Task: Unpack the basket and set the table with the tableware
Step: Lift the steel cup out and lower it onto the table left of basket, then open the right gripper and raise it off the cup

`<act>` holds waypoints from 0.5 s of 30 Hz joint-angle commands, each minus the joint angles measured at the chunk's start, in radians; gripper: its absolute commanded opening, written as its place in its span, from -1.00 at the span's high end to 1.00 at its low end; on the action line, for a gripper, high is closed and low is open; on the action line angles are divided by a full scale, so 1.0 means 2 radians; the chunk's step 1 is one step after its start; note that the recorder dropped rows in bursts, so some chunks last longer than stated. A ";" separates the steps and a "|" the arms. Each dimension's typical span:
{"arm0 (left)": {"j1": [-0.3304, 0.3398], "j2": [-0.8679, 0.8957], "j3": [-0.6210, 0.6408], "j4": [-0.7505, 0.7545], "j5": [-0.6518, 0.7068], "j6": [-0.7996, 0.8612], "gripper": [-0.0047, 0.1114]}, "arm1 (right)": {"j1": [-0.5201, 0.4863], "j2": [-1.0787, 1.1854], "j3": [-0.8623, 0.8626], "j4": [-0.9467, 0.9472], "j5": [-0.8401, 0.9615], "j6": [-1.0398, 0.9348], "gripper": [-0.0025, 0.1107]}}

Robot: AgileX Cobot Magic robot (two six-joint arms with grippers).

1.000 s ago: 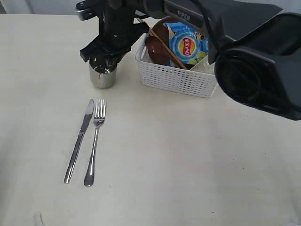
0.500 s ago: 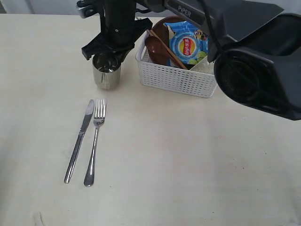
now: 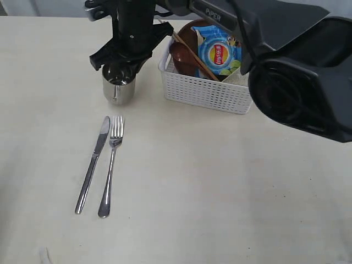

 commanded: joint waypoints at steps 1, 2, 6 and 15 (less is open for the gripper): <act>0.001 -0.001 0.002 -0.005 0.000 0.000 0.92 | -0.001 0.000 -0.006 -0.003 -0.003 -0.004 0.96; 0.001 -0.001 0.002 -0.005 0.000 0.000 0.92 | -0.001 0.003 -0.006 -0.003 -0.002 -0.004 0.96; 0.001 -0.001 0.002 -0.005 0.000 0.000 0.92 | -0.001 0.014 -0.006 -0.020 0.003 -0.004 0.96; 0.001 -0.001 0.002 -0.005 0.000 0.000 0.92 | -0.001 0.016 -0.014 -0.040 -0.039 0.011 0.96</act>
